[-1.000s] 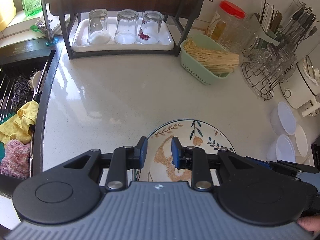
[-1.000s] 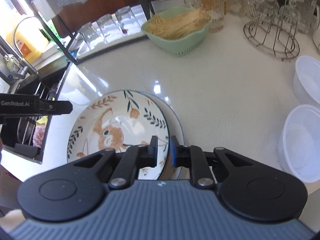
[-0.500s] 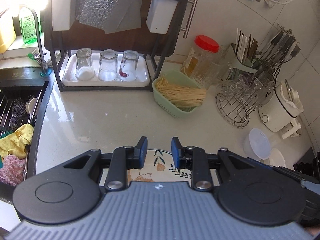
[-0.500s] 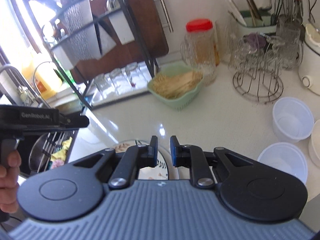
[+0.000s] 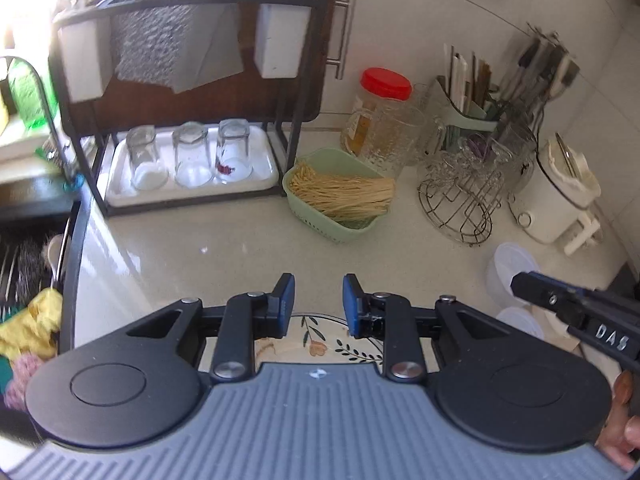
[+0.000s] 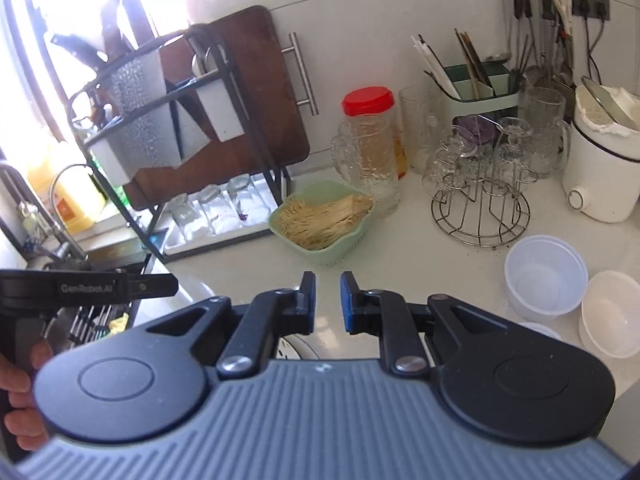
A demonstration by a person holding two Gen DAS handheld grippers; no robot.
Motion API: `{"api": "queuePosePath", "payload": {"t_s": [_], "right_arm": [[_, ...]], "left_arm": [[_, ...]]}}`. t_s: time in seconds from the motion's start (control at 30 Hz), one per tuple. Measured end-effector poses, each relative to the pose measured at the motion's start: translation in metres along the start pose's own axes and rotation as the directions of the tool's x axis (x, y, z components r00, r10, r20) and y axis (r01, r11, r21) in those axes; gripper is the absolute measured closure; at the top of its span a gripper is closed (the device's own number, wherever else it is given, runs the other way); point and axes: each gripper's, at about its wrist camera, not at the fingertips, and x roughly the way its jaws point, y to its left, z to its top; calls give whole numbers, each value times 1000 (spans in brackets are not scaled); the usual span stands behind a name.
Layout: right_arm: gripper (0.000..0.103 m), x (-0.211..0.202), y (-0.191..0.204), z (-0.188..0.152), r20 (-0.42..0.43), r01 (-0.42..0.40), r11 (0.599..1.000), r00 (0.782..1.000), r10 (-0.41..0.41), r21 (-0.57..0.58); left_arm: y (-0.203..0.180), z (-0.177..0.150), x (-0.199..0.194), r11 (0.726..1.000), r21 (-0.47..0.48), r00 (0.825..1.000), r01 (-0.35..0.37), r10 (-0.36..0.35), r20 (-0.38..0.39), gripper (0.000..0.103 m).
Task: Organize plates and bowls
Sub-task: 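Move both grippers toward the translucent white plastic bowl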
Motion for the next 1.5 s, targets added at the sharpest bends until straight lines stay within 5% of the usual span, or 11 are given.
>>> {"api": "queuePosePath", "payload": {"t_s": [0.2,0.43,0.67,1.17,1.4,1.5], "right_arm": [[86,-10,-5,-5,22,43,998,999,-45,51],[86,-22,-26,-2,28,16,999,999,-17,47],[86,-44,-67,-5,19,31,1000,999,-31,1],[86,-70,-138,-27,12,63,998,998,-63,25],[86,-64,-162,-49,-23,86,996,996,-85,34],[86,-65,-169,-57,-26,81,997,996,-80,17]], "left_arm": [[-12,3,-4,998,65,1000,0,-1,16,73],[-38,-3,-11,1000,25,999,-1,-1,45,73],[-78,-20,-4,993,-90,997,73,-74,-4,73],[-170,-41,14,989,-26,988,148,-149,-45,73],[-163,-48,31,997,-12,995,71,-72,-69,71],[-164,-54,41,999,19,996,42,-40,-83,59]]}}
